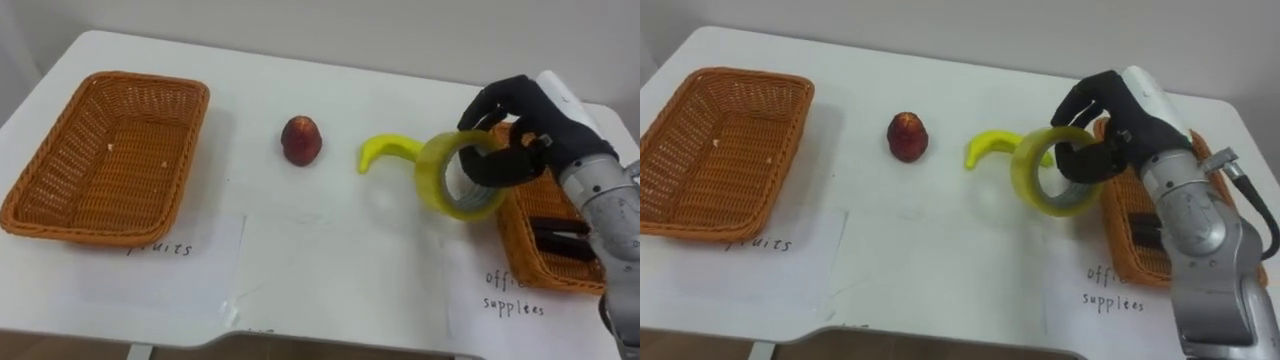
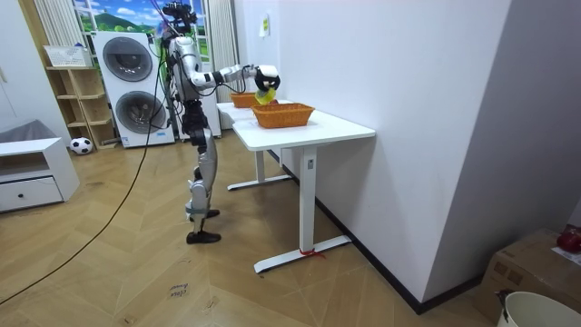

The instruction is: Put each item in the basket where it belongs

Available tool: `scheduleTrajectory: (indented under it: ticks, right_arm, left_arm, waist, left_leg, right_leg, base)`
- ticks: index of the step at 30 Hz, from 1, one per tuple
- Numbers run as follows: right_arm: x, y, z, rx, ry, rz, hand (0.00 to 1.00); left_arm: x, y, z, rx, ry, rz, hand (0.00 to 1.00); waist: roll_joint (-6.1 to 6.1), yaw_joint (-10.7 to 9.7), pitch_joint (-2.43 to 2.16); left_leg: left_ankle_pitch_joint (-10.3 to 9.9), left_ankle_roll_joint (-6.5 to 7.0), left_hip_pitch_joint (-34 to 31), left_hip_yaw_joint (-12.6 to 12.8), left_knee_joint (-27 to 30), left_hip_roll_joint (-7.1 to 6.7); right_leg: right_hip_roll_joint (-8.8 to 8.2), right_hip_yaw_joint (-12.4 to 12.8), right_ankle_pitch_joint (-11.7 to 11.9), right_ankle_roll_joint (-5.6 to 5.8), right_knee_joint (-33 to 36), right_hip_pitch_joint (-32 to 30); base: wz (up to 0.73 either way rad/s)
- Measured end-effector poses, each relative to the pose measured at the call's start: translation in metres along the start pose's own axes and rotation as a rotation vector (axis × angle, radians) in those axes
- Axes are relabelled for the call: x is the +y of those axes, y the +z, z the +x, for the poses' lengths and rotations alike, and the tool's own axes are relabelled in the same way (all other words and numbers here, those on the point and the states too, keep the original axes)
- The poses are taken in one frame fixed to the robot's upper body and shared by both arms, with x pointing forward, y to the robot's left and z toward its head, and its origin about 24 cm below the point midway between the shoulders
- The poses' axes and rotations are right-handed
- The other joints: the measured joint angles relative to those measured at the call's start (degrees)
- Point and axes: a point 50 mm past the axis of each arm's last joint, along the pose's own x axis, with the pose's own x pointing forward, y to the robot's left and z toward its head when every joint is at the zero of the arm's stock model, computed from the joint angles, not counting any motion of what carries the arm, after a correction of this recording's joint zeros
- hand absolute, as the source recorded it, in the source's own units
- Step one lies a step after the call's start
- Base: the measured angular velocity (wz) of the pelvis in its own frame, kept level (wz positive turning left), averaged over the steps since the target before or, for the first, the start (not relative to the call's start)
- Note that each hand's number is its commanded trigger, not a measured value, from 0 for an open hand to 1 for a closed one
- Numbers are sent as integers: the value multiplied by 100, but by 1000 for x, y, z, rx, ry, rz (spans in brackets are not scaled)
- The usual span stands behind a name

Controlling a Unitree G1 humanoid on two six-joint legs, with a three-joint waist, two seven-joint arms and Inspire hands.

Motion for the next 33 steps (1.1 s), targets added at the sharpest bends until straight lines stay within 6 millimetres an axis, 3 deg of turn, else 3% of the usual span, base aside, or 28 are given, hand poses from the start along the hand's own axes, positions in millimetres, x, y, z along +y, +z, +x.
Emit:
scheduleTrajectory:
  ticks: [8, 17, 33]
  right_arm:
    - [-18, -27, -3, 91, -121, 68, 100]
    - [-20, -52, -3, 197, -132, 58, 100]
    - [-19, -69, -9, 265, -131, 80, 100]
  left_arm:
    - [2, -10, -2, 27, 26, -27, 0]
    - [3, -12, -3, 34, 38, -23, 0]
    - [12, -24, -6, 63, 63, -57, 0]
  waist:
    - [6, -121, -3]
    - [-9, -162, -18]
    - [-21, -304, -36]
  left_leg:
    - [0, 0, -35, -6, 8, 1]
    - [0, 0, -29, 12, 13, 3]
    - [0, 0, -10, 34, 27, 7]
  right_leg:
    - [15, 140, 0, 0, -2, -53]
    - [12, 147, 0, 0, -2, -60]
    - [7, 148, 0, 0, 0, -55]
  base:
    - [0]
    - [-1]
    - [0]
